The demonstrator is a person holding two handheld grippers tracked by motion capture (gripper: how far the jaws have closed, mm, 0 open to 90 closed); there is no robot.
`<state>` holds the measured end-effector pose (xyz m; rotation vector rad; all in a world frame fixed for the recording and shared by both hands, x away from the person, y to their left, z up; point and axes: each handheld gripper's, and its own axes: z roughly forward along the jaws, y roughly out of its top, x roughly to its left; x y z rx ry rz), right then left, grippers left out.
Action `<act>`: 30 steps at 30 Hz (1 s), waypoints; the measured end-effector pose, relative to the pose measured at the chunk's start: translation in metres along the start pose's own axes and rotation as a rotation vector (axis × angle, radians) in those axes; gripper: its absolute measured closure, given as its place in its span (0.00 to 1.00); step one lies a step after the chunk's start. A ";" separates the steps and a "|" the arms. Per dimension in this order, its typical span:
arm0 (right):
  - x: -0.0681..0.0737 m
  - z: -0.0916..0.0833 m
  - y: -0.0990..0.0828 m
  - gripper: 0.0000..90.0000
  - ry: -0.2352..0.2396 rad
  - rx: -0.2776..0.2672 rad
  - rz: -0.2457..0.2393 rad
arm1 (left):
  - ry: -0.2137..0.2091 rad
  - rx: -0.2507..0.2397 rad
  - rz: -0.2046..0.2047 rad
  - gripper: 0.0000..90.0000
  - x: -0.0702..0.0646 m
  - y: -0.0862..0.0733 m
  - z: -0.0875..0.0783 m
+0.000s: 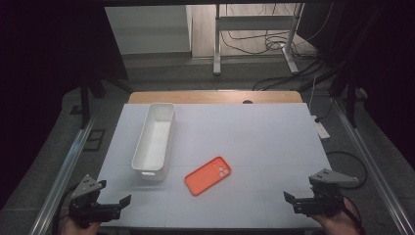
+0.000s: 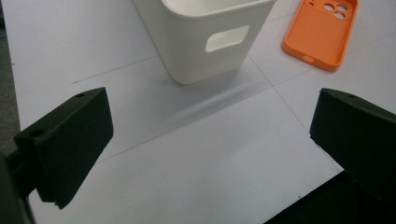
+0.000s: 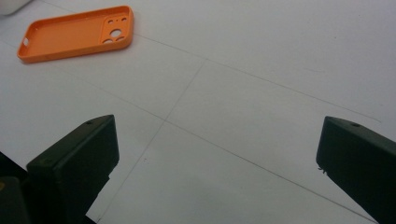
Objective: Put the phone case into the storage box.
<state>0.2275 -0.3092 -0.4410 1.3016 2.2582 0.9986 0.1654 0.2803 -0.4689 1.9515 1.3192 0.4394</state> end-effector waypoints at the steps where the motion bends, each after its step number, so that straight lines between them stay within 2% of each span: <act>1: -0.001 0.000 0.000 0.00 0.004 0.000 0.005 | 0.000 0.000 0.005 0.00 0.000 0.000 0.000; 5: -0.001 0.000 0.000 0.00 0.010 -0.003 0.010 | -0.001 -0.004 0.008 0.00 -0.001 -0.001 -0.001; 10: 0.000 0.001 0.001 0.00 0.019 0.008 -0.008 | -0.001 -0.001 0.013 0.00 -0.001 -0.001 -0.001; 30: -0.001 0.004 0.002 0.00 0.034 0.036 0.003 | -0.012 0.003 0.016 0.00 -0.001 -0.001 0.000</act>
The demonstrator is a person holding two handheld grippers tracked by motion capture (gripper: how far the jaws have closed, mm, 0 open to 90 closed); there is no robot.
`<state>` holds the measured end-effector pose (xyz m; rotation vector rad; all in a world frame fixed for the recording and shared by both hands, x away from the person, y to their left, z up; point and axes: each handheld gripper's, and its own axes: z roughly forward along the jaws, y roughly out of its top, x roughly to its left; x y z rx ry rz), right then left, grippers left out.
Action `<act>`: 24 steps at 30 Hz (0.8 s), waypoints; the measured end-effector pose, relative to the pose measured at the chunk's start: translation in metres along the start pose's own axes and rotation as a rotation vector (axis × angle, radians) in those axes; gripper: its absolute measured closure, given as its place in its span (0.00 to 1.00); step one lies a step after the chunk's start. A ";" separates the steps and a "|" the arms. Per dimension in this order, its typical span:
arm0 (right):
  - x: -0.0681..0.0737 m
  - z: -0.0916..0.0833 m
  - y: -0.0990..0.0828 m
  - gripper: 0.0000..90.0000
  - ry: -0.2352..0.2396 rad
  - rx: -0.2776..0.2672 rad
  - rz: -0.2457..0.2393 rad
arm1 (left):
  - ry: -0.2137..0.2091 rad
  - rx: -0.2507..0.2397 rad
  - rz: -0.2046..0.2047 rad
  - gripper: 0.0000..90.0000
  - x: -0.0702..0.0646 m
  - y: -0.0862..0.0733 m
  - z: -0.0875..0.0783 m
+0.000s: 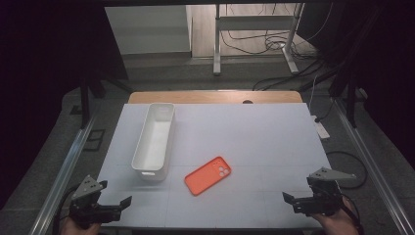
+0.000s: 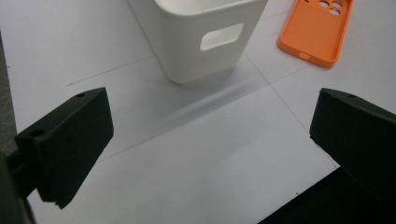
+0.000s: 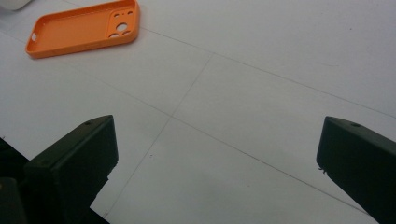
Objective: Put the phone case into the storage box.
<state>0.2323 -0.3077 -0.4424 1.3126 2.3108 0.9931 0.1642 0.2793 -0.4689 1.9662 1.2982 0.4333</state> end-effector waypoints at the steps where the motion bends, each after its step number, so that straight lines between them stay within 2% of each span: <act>1: 0.000 0.000 0.000 0.00 0.003 0.002 0.000 | 0.001 0.000 0.002 0.00 0.000 0.000 0.000; 3: -0.001 0.000 0.000 0.00 0.012 0.005 0.004 | 0.000 0.003 0.002 0.00 0.000 0.000 0.001; 8: -0.002 0.003 0.003 0.00 -0.005 0.006 -0.021 | -0.001 0.003 0.004 0.01 0.000 0.000 0.001; 14: -0.002 0.006 0.007 0.00 -0.002 0.014 -0.046 | -0.001 0.005 0.006 0.01 0.000 0.000 0.001; 24: -0.003 0.012 0.013 0.00 0.012 0.038 -0.059 | 0.002 0.012 0.012 0.01 -0.001 0.000 0.001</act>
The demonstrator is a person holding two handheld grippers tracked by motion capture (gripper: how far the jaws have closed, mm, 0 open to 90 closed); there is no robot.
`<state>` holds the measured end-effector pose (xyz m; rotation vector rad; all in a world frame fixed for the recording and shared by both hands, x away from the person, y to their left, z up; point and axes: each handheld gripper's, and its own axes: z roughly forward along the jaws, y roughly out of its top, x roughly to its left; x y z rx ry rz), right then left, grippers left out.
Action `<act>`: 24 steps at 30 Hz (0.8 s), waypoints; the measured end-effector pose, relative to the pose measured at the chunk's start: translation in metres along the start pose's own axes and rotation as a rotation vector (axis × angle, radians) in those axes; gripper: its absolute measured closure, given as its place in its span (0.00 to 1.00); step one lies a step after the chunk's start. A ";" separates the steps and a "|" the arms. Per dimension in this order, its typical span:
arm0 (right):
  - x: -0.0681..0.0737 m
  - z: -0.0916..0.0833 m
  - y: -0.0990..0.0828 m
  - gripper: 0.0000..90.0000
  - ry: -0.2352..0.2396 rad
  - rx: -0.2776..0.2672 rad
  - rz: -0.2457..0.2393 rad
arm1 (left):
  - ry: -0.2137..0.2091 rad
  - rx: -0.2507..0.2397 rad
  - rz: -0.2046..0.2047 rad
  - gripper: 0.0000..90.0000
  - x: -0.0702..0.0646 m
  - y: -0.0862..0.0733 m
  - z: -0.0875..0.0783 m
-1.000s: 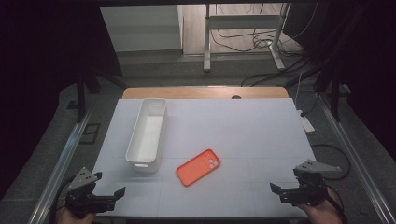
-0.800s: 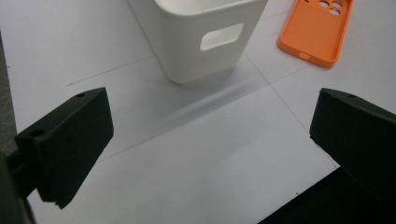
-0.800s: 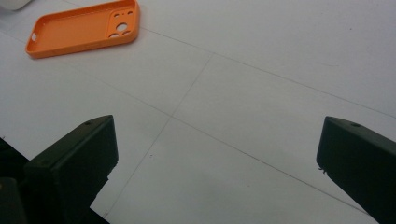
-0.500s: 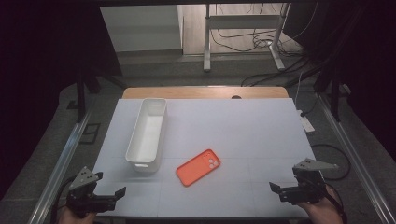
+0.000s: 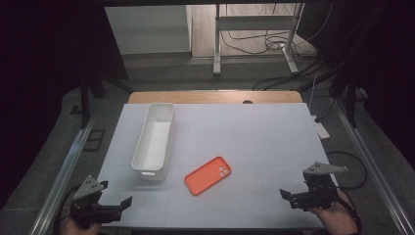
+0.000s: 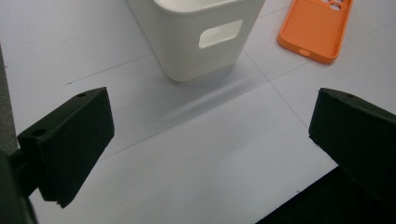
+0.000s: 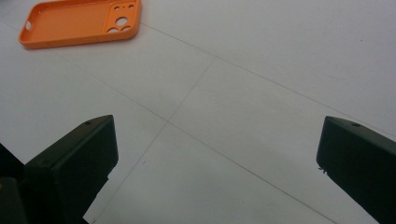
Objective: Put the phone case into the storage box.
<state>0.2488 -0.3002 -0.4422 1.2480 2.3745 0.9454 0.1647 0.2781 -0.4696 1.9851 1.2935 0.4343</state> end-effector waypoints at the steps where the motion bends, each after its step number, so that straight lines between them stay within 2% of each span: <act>1: 0.000 0.001 0.001 0.00 0.000 -0.003 -0.005 | 0.000 0.001 0.001 0.01 0.000 0.000 0.000; 14: 0.003 0.011 0.017 0.00 -0.008 -0.003 -0.032 | 0.006 0.006 0.010 0.01 -0.001 0.000 0.000; 24: 0.004 0.024 0.029 0.00 0.006 0.001 -0.059 | 0.004 0.006 0.008 0.01 -0.001 0.000 0.001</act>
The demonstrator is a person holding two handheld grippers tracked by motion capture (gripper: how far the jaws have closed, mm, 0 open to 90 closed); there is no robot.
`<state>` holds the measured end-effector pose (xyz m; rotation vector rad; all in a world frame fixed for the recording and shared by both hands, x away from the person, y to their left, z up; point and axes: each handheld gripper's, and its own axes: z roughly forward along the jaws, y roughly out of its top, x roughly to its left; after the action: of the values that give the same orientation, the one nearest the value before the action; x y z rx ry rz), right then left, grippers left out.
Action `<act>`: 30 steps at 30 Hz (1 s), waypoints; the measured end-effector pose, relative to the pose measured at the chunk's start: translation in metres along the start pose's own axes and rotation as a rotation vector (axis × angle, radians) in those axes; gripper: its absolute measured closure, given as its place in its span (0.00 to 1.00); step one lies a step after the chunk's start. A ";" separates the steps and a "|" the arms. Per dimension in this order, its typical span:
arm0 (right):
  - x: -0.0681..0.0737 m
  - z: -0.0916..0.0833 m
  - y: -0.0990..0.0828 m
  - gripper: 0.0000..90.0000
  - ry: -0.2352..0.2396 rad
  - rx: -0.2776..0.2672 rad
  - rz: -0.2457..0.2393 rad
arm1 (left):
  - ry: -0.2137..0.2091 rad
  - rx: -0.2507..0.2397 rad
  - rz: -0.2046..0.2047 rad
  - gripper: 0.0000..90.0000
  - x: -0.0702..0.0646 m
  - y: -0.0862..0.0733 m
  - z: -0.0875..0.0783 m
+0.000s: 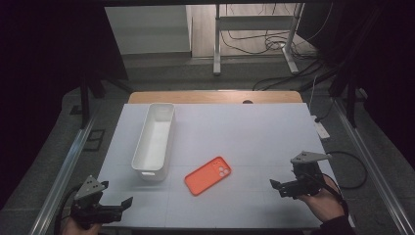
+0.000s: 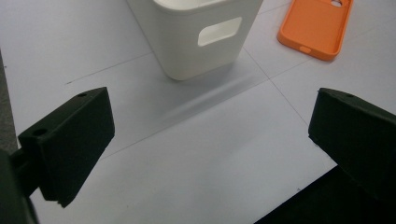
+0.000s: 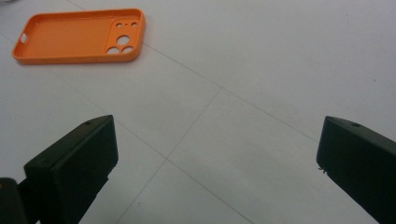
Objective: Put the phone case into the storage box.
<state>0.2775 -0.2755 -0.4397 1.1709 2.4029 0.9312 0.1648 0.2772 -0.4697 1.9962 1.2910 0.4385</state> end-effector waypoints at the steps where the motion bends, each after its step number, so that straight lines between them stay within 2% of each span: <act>1: 0.000 0.001 0.001 0.00 0.001 0.001 -0.004 | 0.000 0.000 0.000 0.01 0.000 0.000 0.000; 13: 0.003 0.013 0.014 0.00 0.021 -0.002 -0.011 | -0.001 0.001 -0.001 0.01 0.000 0.000 0.000; 30: 0.011 0.035 0.030 0.00 0.042 0.021 -0.049 | -0.007 0.007 -0.002 0.02 0.000 0.001 0.001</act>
<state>0.3068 -0.2384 -0.4451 1.1058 2.4684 0.9264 0.1660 0.2770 -0.4701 1.9999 1.2915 0.4259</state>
